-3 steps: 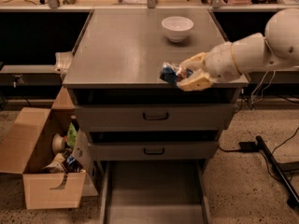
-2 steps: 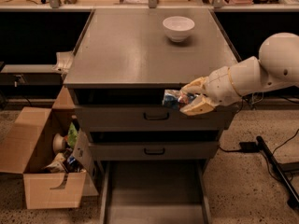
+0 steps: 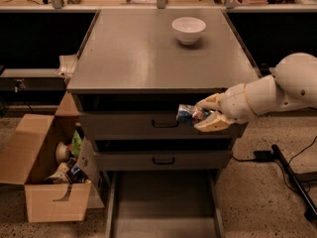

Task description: Place redbull can into bottom drawer

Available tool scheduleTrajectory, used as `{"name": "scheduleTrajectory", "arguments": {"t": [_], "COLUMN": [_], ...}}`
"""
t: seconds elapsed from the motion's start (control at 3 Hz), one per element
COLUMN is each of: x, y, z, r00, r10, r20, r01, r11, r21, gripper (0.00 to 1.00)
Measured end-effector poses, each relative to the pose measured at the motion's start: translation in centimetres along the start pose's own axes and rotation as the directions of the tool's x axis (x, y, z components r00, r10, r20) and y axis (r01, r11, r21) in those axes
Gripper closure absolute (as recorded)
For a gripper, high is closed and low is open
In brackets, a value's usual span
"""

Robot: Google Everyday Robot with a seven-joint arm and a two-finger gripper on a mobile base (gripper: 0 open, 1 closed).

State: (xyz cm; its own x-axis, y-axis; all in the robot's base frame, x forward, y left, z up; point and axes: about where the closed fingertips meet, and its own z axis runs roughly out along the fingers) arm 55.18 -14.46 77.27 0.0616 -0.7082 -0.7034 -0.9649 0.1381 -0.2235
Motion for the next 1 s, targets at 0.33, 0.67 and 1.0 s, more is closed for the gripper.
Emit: {"name": "scheduleTrajectory", "arguments": {"t": [0.33, 0.67, 1.0], "x": [5.6, 12.7, 19.2], "y": [2.3, 5.3, 7.6], "z": [1.2, 2.7, 4.6], "r00": [0.998, 0.996, 0.990], "r10": [-0.009, 0.038, 0.135], "r20": [-0.055, -0.080, -0.045], "r01": [0.012, -0.031, -0.130], "r11": [0.9989, 0.9953, 0.9863], "r21": [0.046, 0.092, 0.101], "gripper": [1.00, 1.00, 1.00]}}
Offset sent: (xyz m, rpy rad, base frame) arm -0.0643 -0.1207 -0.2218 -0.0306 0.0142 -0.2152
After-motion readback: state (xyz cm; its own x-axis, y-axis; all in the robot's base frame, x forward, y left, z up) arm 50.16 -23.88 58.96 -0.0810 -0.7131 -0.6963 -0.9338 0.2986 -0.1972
